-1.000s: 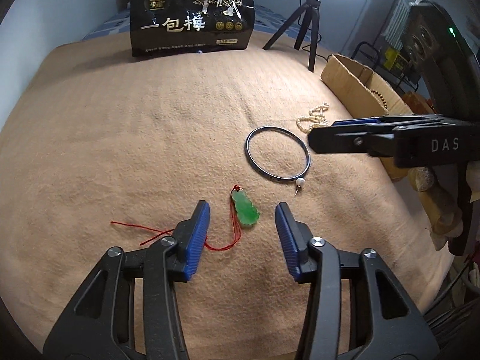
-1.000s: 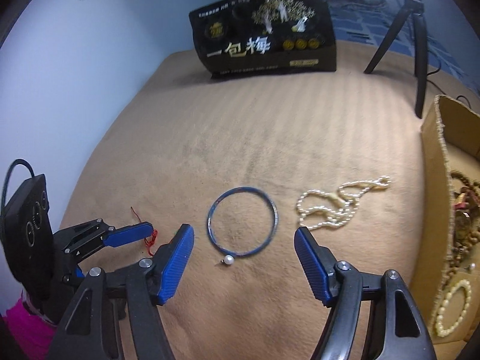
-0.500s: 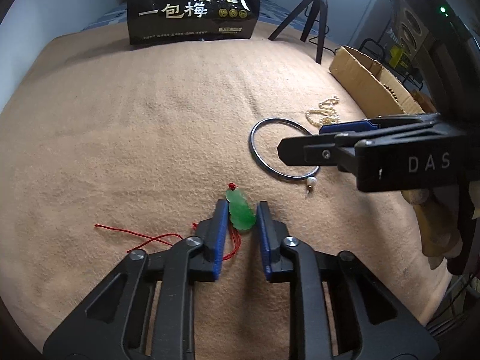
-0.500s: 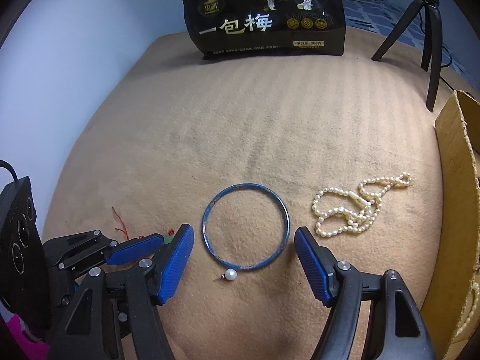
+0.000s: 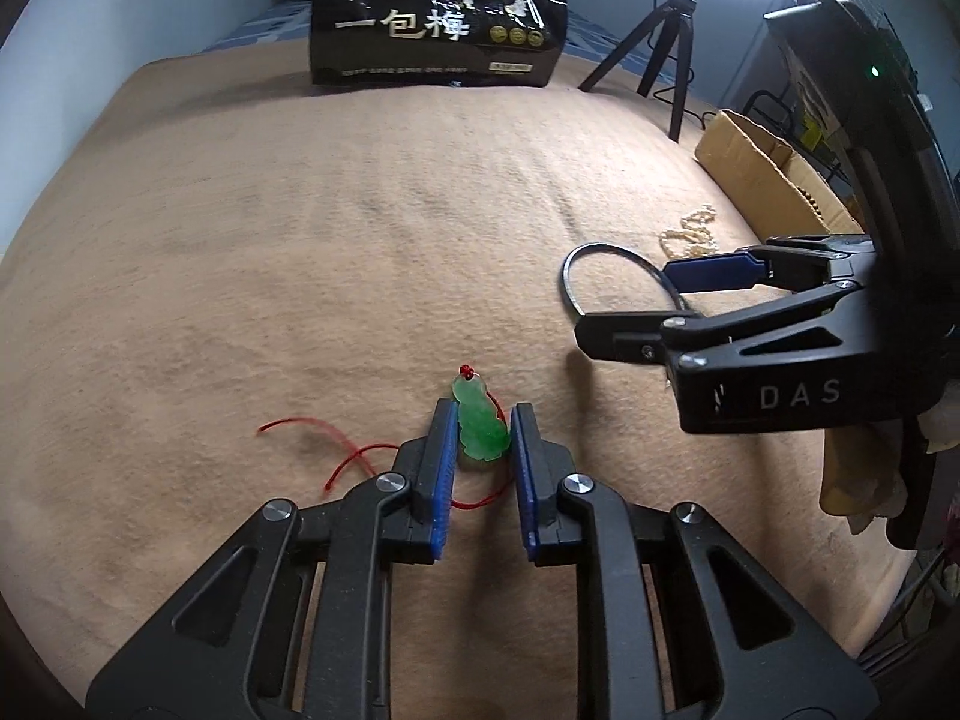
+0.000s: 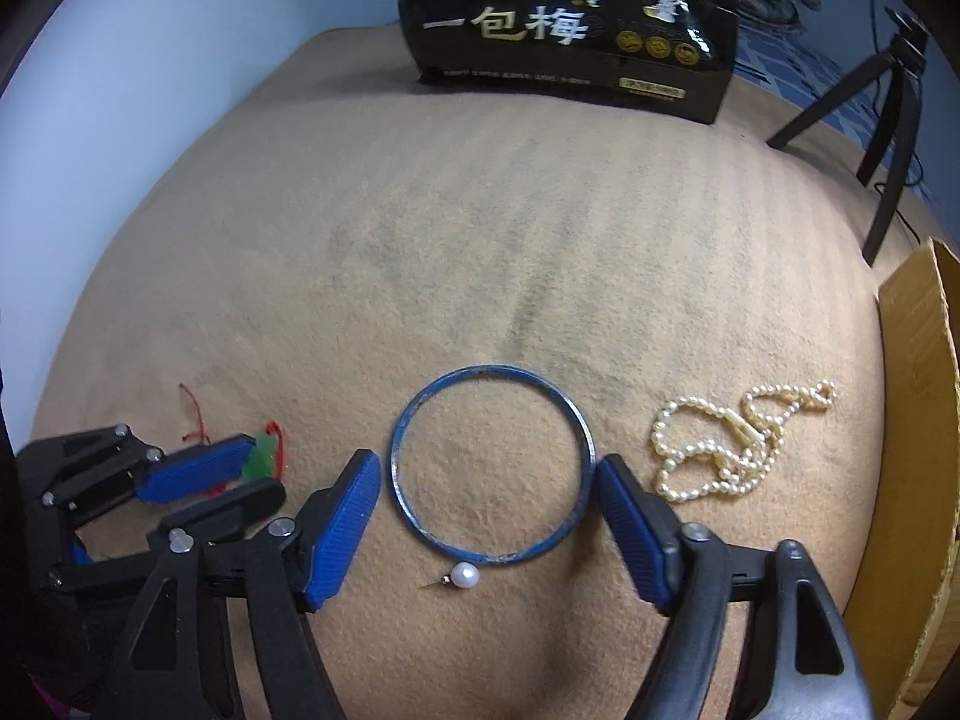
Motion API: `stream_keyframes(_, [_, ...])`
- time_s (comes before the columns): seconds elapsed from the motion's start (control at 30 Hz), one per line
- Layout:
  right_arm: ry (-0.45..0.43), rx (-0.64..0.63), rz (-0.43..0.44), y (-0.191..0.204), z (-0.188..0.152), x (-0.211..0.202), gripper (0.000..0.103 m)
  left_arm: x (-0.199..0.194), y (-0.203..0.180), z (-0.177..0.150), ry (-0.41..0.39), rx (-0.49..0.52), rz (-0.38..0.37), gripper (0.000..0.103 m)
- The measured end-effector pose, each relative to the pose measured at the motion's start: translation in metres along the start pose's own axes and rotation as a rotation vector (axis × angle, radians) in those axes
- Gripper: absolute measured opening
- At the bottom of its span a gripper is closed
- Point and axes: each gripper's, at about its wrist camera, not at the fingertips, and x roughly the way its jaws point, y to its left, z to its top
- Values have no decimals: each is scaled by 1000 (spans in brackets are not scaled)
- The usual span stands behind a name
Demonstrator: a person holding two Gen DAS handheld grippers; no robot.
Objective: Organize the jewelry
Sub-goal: 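Grasp the green jade pendant with the left tool while the right tool approaches the blue bangle, then lift the pendant with the left tool while the right tool grasps the blue bangle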
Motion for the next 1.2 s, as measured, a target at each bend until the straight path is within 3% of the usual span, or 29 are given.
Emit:
stream_keyframes(0.13, [7, -33, -38, 6, 0, 5, 83, -3, 6, -2, -1, -7, 7, 17])
stream_keyframes(0.27, [3, -66, -70, 11, 0, 6, 74, -5, 9, -3, -2, -13, 8, 17])
stream_keyframes(0.6, [-44, -49, -26, 8, -6, -16, 74, -17, 7, 0, -19, -28, 8, 17])
stream_keyframes(1.2, [-224, -3, -21, -22, -27, -132, 74, -72, -34, 16, -120, 10, -47, 17])
